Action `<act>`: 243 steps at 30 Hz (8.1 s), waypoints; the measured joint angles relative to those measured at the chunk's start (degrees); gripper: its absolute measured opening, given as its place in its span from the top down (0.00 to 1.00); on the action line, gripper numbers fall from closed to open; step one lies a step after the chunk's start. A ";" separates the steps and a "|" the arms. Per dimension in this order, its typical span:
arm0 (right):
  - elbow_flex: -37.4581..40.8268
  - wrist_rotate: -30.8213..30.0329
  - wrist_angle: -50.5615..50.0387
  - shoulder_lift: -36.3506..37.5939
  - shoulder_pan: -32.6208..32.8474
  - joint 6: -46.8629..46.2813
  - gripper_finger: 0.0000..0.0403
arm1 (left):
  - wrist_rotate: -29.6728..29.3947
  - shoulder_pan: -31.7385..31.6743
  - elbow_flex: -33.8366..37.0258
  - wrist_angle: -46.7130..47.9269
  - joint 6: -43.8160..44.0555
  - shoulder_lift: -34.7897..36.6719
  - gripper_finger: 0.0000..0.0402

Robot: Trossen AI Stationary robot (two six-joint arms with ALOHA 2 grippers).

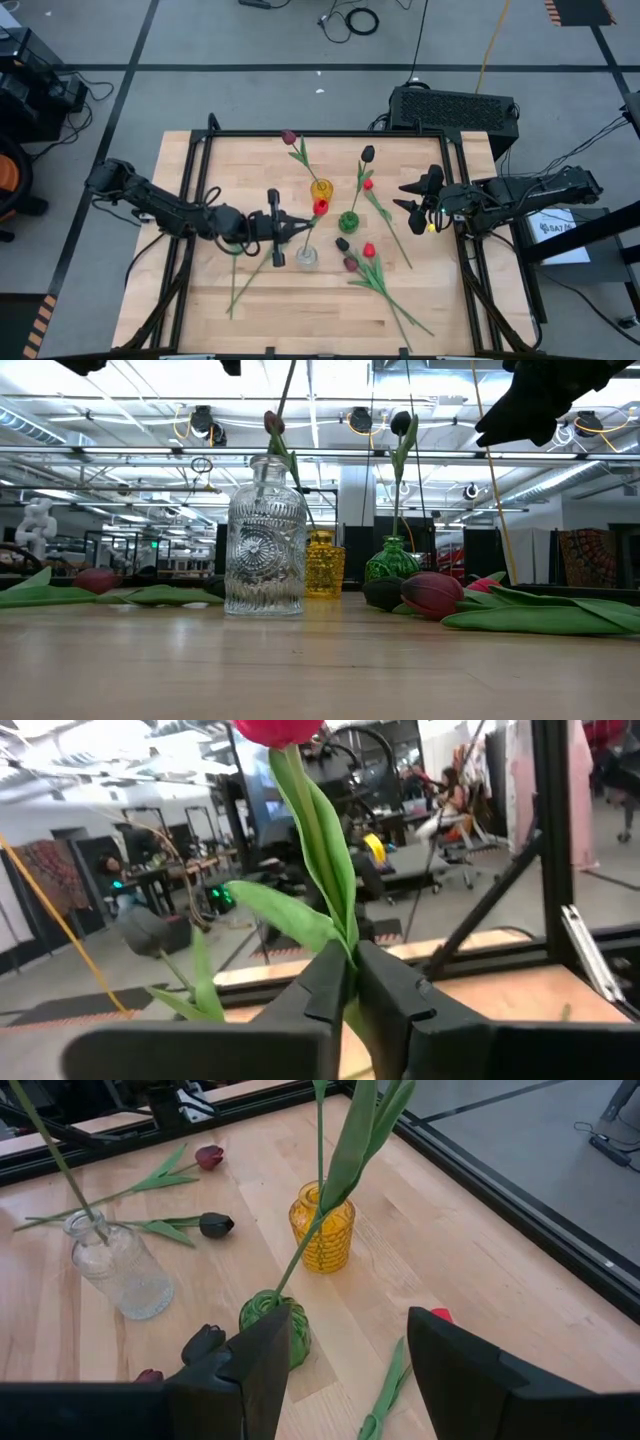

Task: Sort flowers into vase by color
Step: Put the bottom left orange flower in the transparent flower vase, then put the top left pink flower in the yellow flower vase

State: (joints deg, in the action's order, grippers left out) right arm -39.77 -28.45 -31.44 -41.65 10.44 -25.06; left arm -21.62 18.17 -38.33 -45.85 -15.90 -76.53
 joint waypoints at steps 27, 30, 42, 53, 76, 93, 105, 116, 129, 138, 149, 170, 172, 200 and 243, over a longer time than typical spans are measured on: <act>0.00 0.24 -0.07 0.00 0.02 -0.78 0.52 | -7.68 18.06 0.20 34.22 28.99 3.94 0.32; 0.00 0.24 -0.05 0.00 0.02 -0.83 0.52 | -6.82 20.62 0.49 33.45 29.16 0.99 0.37; 0.00 -0.06 -0.07 0.00 0.01 0.06 0.52 | 0.12 17.89 0.48 19.53 30.25 -14.86 0.69; 0.00 -0.11 -0.04 0.00 0.01 1.11 0.52 | -2.50 13.10 0.48 18.84 30.23 -19.59 0.89; 0.00 0.02 -1.97 0.00 0.02 -1.76 0.52 | -8.03 8.75 0.48 19.83 28.61 -19.71 0.90; 12.29 -0.03 1.14 -2.55 0.06 -18.03 0.52 | -7.13 12.65 0.46 19.91 28.55 -16.95 0.90; 17.33 -1.42 12.27 -13.49 5.97 -21.22 0.52 | -7.24 12.61 0.46 21.02 27.11 -13.69 0.90; 17.33 -1.30 13.33 -22.29 8.07 -23.72 0.52 | -7.53 12.96 0.46 21.56 27.54 -13.62 0.90; 15.91 -0.81 12.81 -21.62 11.45 -25.62 0.52 | -5.76 15.78 0.46 33.44 40.75 -13.62 0.90; 12.42 1.74 8.53 -21.62 11.45 -23.12 0.52 | -3.38 15.67 0.46 47.80 56.13 -13.50 0.90; 10.24 2.05 5.18 -21.62 11.47 -20.53 0.52 | -8.57 15.66 0.46 59.49 61.74 -5.98 0.63; 10.25 3.28 5.05 -21.62 11.47 -20.48 0.52 | -0.81 14.91 0.42 100.84 111.03 -0.02 0.61; 10.25 3.28 5.05 -21.62 11.47 -20.46 0.52 | -0.38 14.89 0.42 102.60 111.58 -0.04 0.61; 10.25 3.23 5.49 -21.59 11.45 -20.63 0.52 | -0.97 10.79 2.51 99.48 106.77 -4.76 0.85; 10.25 3.22 5.91 -21.59 11.45 -20.55 0.52 | -5.83 6.32 4.01 96.18 101.00 -4.28 0.96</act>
State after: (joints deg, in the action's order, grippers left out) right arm -29.52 -25.23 -25.53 -63.24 21.89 -45.61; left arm -27.45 24.49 -34.32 50.32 85.10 -80.81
